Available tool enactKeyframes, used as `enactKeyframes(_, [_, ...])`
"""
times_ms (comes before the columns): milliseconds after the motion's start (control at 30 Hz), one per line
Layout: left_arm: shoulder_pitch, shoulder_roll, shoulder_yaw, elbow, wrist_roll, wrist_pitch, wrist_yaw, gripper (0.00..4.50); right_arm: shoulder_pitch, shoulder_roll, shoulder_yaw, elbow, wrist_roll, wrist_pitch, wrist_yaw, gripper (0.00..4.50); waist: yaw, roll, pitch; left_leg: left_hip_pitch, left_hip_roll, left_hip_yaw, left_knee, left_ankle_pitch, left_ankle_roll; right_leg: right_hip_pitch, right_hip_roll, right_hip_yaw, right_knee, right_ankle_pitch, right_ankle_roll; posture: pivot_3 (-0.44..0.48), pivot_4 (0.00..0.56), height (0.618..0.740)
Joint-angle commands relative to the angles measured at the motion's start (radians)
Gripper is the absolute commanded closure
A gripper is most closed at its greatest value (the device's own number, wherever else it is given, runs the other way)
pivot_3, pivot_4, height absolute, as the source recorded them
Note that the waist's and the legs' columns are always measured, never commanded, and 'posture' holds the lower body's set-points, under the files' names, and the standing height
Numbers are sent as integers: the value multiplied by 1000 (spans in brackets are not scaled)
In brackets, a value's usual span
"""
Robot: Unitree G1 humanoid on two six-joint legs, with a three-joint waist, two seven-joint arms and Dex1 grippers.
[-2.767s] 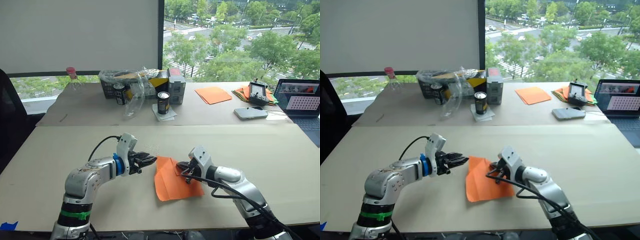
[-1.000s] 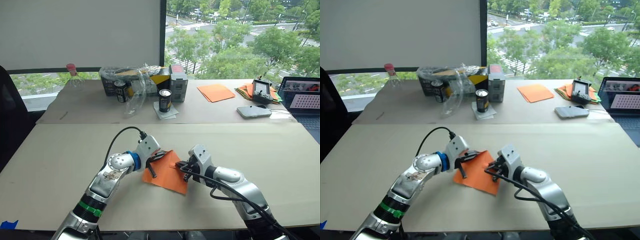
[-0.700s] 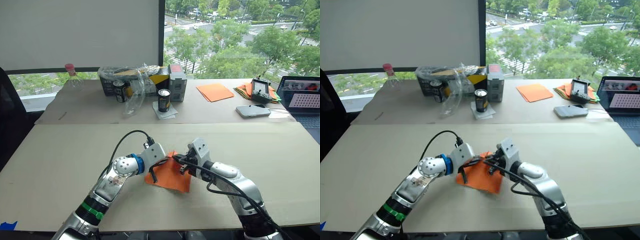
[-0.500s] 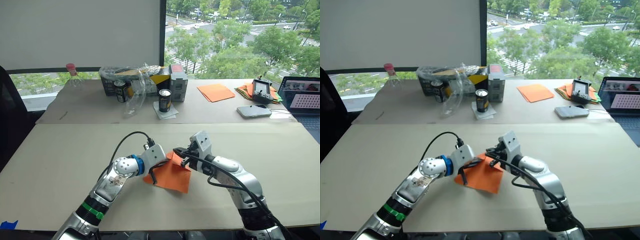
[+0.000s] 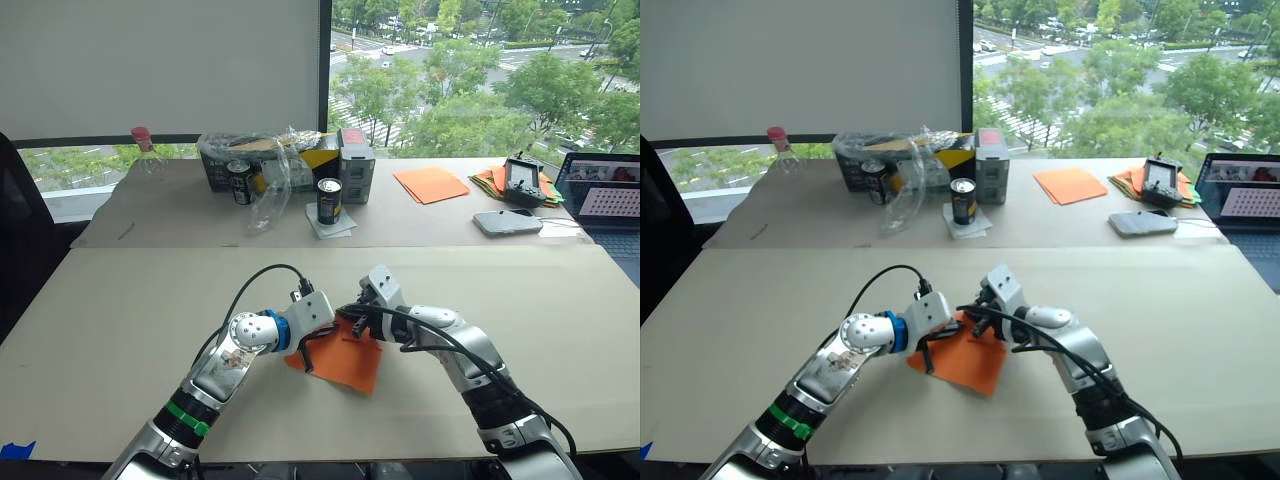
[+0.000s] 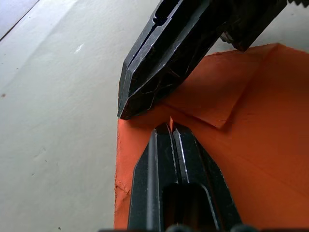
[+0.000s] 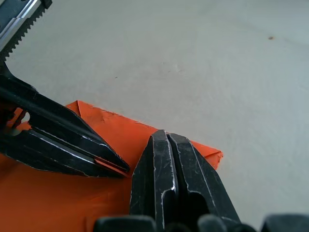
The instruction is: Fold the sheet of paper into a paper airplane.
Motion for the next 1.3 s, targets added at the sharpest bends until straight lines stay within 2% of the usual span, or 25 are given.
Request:
enactKeyframes(33, [-13, -1, 2, -6, 11, 8, 1, 4487, -5, -6, 11, 13, -15, -19, 12, 4500, 0, 0, 0, 0, 0, 0, 0, 0, 0, 0, 0, 0, 0, 0, 0, 0, 150, 670])
enactKeyframes(133, [-13, -7, 35, -16, -10, 39, 12, 4487, 5, -8, 16, 14, -21, -12, 18, 4500, 0, 0, 0, 0, 0, 0, 0, 0, 0, 0, 0, 0, 0, 0, 0, 0, 150, 670])
enactKeyframes(167, [-9, -6, 64, -34, -50, 75, -3, 4239, 9, -7, 17, 15, -22, -13, 19, 4500, 0, 0, 0, 0, 0, 0, 0, 0, 0, 0, 0, 0, 0, 0, 0, 0, 150, 670])
enactKeyframes(267, [-6, -9, 133, -72, -125, 149, -18, 3289, 13, -5, 19, 17, -26, -16, 20, 4500, -3, 0, 0, 0, 0, 0, 1, 0, 0, 0, 0, 0, 1, 0, 0, 0, 150, 670])
enactKeyframes(400, [-23, 1, 294, -112, -274, 239, -36, 1954, 21, -6, 21, 20, -29, -22, 24, 4500, -4, 0, 0, 0, 0, 0, 1, 0, 0, 0, 0, 0, 1, 0, 0, 0, 150, 670])
enactKeyframes(500, [-40, 14, 358, -74, -303, 238, -22, 948, 26, -9, 22, 20, -32, -24, 29, 4500, -3, 0, 0, 1, 0, 0, 1, 0, -1, 0, 0, 0, 1, 0, 0, 0, 150, 670])
enactKeyframes(533, [-45, 17, 369, -60, -313, 238, -23, 948, 27, -10, 22, 20, -33, -24, 30, 4500, -2, 0, 0, 1, 0, 0, 1, 0, -1, 0, 0, 0, 1, 0, 0, 0, 150, 670])
enactKeyframes(600, [-65, 12, 373, -37, -329, 236, -34, 1301, 31, -11, 23, 17, -33, -25, 31, 4500, -2, 0, 0, 2, 0, 0, 1, 0, -1, 1, 0, 0, 1, 0, 0, 0, 150, 670])
enactKeyframes(733, [-89, -16, 337, -7, -318, 219, -14, 2590, 36, -10, 24, 12, -35, -22, 29, 4500, -1, 0, 0, 1, 0, 0, 1, 0, -1, 1, 0, 0, 1, 0, 0, 0, 150, 670])
enactKeyframes(867, [-88, -24, 227, 55, -216, 147, 15, 3950, 42, -10, 21, -3, -34, -14, 22, 4500, -1, 0, 0, 2, 0, 0, 1, 0, -1, 1, 0, 0, 1, 0, 0, 0, 150, 670])
enactKeyframes(933, [-86, -25, 188, 80, -189, 126, 14, 4485, 46, -10, 19, -12, -33, -11, 17, 4500, -1, 0, 0, 1, 0, 0, 1, 0, -1, 1, 0, 0, 1, 0, 0, 0, 150, 670])
enactKeyframes(1167, [-34, -7, 120, 73, -159, 158, -8, 4485, 50, -10, 9, -29, -29, -1, 5, 4500, -1, 0, 0, 1, 0, 0, 1, 0, -1, 1, 0, 0, 1, 0, 0, 0, 150, 670])
enactKeyframes(1300, [-4, 10, 91, 74, -104, 163, 30, 4485, 47, -6, 12, -35, -34, -7, -2, 4500, -1, 0, -1, 2, 0, 0, 1, 0, -1, 1, 0, 0, 1, 0, 0, 0, 150, 670])
